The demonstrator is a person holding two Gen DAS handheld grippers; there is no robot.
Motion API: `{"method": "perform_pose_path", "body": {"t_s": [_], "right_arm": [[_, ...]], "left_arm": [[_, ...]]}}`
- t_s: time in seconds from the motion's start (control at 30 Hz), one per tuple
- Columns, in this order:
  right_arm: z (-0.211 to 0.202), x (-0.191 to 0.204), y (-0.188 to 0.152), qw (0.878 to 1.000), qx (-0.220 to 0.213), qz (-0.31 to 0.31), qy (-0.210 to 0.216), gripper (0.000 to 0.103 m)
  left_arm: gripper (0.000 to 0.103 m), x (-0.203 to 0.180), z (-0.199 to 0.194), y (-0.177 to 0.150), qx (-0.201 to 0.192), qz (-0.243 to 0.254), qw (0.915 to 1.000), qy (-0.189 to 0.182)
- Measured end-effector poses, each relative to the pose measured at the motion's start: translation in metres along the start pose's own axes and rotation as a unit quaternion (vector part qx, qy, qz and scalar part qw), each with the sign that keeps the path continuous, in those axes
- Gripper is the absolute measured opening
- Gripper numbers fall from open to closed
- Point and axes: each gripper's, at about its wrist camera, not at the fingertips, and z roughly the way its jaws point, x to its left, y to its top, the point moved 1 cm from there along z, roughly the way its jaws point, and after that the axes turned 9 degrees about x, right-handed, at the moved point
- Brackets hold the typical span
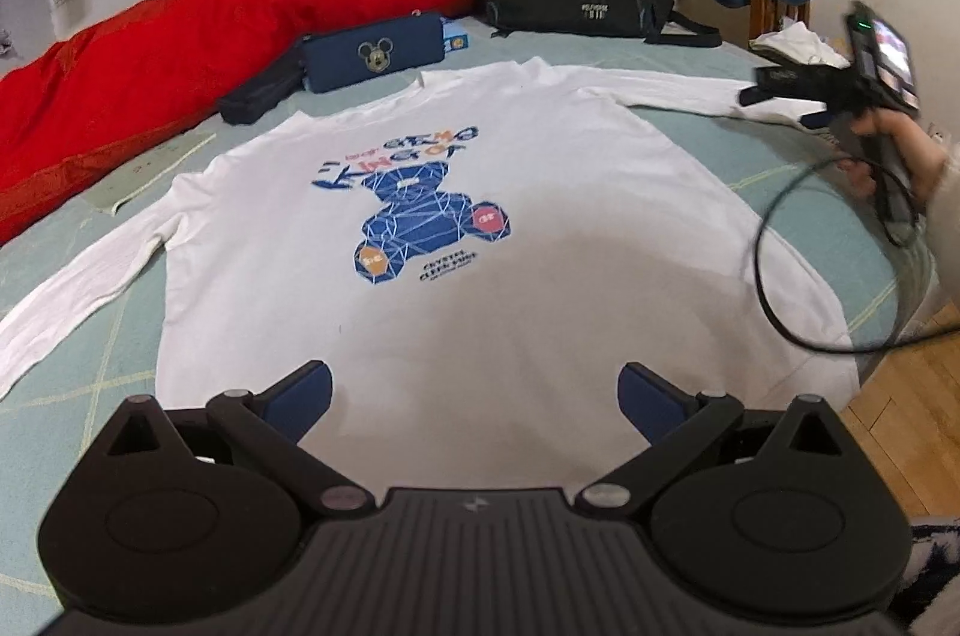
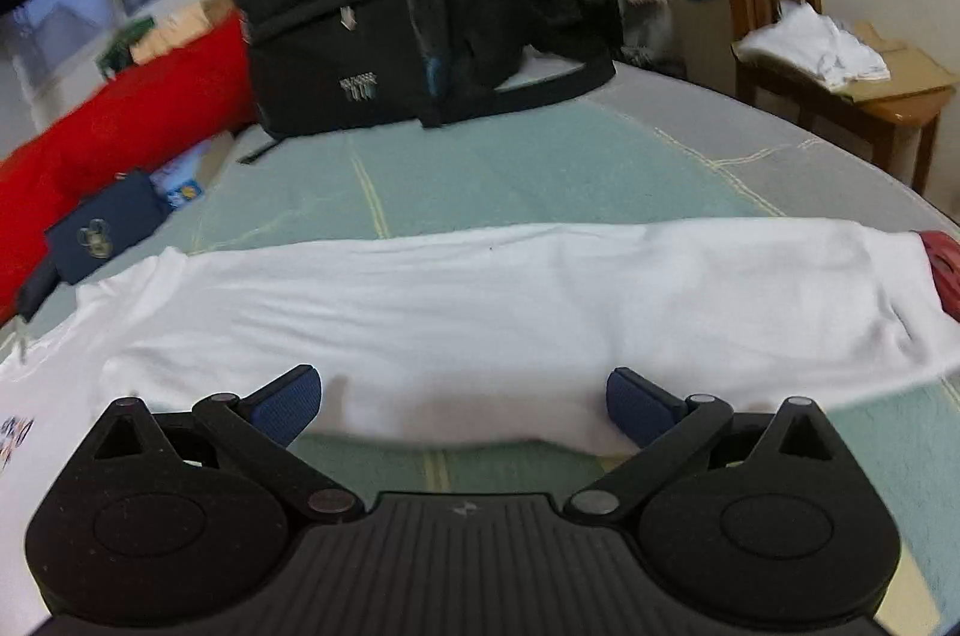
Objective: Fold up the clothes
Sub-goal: 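Lower the right tool onto the sleeve cuff and close it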
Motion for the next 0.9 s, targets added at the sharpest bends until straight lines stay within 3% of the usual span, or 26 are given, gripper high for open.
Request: {"method": "perform_pose_path", "body": {"t_s": [0.13,0.3,0.4,0.7,0.9], "right_arm": [[-0.027,-0.006,-0.021,1.0,-0.006,-0.009,0.014,0.103],[-0.053,-0.028,-0.033,0.998,-0.039,0.03,0.037,0.103],[-0.052,-0.045,-0.035,0.996,-0.049,0.059,0.034,0.103],[-0.037,-0.089,-0.033,0.978,-0.086,0.168,0.087,0.103],[-0.027,-0.102,-0.023,0.969,-0.085,0.203,0.112,0.103]], "left_arm": [[0.101,-0.003,0.005,0.001,0.004,0.004,1.0,-0.006],[0.101,-0.01,0.01,0.0,0.006,0.013,0.9998,-0.016],[0.101,-0.012,0.011,-0.001,0.008,0.015,0.9997,-0.018],[0.101,-0.01,0.014,-0.001,0.014,0.015,0.9997,-0.012],[0.101,-0.011,0.016,0.001,0.016,0.016,0.9997,-0.01]]}}
